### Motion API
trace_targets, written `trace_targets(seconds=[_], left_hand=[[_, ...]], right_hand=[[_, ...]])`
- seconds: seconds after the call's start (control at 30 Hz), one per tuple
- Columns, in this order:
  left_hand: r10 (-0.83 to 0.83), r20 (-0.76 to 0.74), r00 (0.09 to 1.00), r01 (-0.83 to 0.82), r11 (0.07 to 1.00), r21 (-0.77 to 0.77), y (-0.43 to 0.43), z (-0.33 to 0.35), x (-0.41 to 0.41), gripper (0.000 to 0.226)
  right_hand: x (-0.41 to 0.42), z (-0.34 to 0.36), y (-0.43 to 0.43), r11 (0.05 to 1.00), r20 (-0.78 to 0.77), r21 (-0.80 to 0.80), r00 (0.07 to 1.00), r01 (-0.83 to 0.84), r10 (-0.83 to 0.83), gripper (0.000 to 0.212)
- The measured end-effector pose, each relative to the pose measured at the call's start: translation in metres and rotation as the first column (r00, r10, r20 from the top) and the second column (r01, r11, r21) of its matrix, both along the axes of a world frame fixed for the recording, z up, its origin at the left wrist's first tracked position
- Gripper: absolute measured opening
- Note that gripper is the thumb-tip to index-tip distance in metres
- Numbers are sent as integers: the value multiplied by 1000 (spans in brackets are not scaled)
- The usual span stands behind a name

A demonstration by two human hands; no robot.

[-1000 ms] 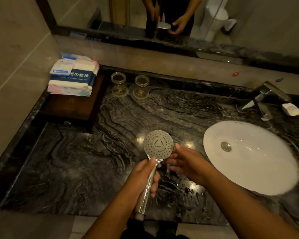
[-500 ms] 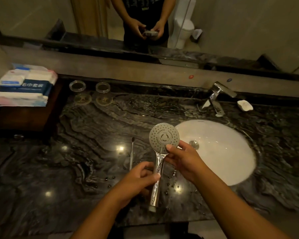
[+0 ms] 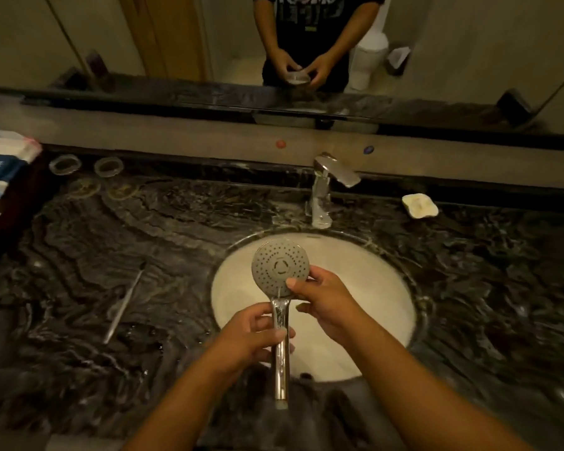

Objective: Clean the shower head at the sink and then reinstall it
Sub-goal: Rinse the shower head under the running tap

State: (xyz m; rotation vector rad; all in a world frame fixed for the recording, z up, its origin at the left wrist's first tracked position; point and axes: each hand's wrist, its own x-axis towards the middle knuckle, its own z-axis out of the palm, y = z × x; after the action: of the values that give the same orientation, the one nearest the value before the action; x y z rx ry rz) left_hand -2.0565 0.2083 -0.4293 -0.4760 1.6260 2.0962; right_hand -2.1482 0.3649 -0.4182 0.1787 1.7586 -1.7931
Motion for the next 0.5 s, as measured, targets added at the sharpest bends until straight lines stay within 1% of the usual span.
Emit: trace_targets(seconds=[0.1,0.17,0.27,0.33,0.4,0.47,0.5], left_hand=[[32,14,999,-32,999,-34,29,6,-5,48],[30,18,999,-29,998,-59,38,8,-10,44],[34,45,998,-30,996,-88,47,8,-17,37],[44,64,997,-39,996,-81,49,6,-22,38],[60,70,996,-54,995,-90,50,1,-28,38],[101,76,992,-91,988,-121,50,-9,-33,39],[128,84,988,-116,984,-134,49,-14,-37,40]], right_hand=[[-11,1,29,998,28,-10,998,-57,57,30],[-18,1,41,994,38,-1,994,-105,105,30],[-35,3,53,976,50,85,979,-200,196,27],[-52,11,60,950,13,192,969,-245,247,22],[-78,21,65,933,-94,300,967,-198,235,21],[-110,34,68,921,-265,385,948,-63,176,21],[-127,40,67,906,-385,422,911,32,147,20]])
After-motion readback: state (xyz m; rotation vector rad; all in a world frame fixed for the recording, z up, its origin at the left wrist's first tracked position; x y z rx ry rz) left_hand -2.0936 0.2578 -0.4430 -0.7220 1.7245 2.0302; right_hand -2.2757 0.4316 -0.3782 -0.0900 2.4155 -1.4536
